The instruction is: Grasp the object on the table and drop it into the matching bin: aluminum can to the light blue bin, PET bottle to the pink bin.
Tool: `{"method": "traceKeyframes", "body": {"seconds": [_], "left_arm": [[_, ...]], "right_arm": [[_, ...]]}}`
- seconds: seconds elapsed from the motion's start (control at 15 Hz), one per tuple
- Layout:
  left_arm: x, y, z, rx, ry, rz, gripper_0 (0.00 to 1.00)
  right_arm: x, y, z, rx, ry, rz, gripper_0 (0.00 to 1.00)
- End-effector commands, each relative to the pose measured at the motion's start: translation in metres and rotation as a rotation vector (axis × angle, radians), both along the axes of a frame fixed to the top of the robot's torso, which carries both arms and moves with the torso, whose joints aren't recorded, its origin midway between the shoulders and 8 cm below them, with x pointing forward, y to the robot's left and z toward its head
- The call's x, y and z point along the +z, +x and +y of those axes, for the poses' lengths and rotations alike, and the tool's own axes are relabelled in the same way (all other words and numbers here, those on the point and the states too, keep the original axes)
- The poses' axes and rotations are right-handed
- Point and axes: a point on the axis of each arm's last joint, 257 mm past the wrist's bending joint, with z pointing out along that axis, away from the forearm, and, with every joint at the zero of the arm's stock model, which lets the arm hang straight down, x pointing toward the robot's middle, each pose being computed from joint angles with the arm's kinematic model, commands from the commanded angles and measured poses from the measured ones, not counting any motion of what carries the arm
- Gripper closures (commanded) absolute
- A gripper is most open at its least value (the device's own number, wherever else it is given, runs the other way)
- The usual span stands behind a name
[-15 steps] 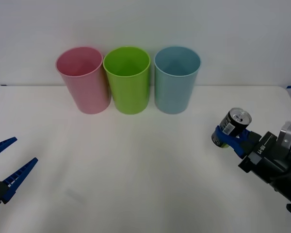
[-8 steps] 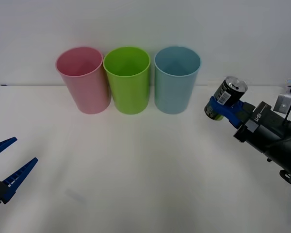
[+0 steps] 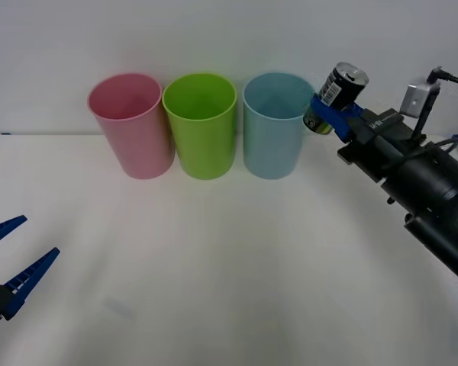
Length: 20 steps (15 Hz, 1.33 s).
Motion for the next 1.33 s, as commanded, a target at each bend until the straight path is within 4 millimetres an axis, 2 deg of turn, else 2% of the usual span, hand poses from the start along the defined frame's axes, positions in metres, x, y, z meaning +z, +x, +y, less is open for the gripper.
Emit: {"method": "traceKeyframes", "body": {"seconds": [0.07, 0.47, 0.87, 1.07, 1.33], "left_arm": [[0.0, 0.0, 0.0, 0.0, 0.0, 0.0, 0.0], [0.0, 0.0, 0.0, 0.0, 0.0, 0.0, 0.0], [0.0, 0.0, 0.0, 0.0, 0.0, 0.0, 0.0], [0.0, 0.0, 0.0, 0.0, 0.0, 0.0, 0.0], [0.0, 0.0, 0.0, 0.0, 0.0, 0.0, 0.0]], "right_arm": [[0.009, 0.024, 0.014, -0.018, 0.019, 0.004, 1.0], [0.018, 0.092, 0.035, -0.092, 0.001, -0.001, 1.0], [0.014, 0.146, 0.037, -0.205, 0.006, 0.037, 1.0], [0.011, 0.159, 0.04, -0.224, 0.002, 0.052, 1.0], [0.01, 0.16, 0.04, -0.231, -0.008, 0.049, 1.0]]}}
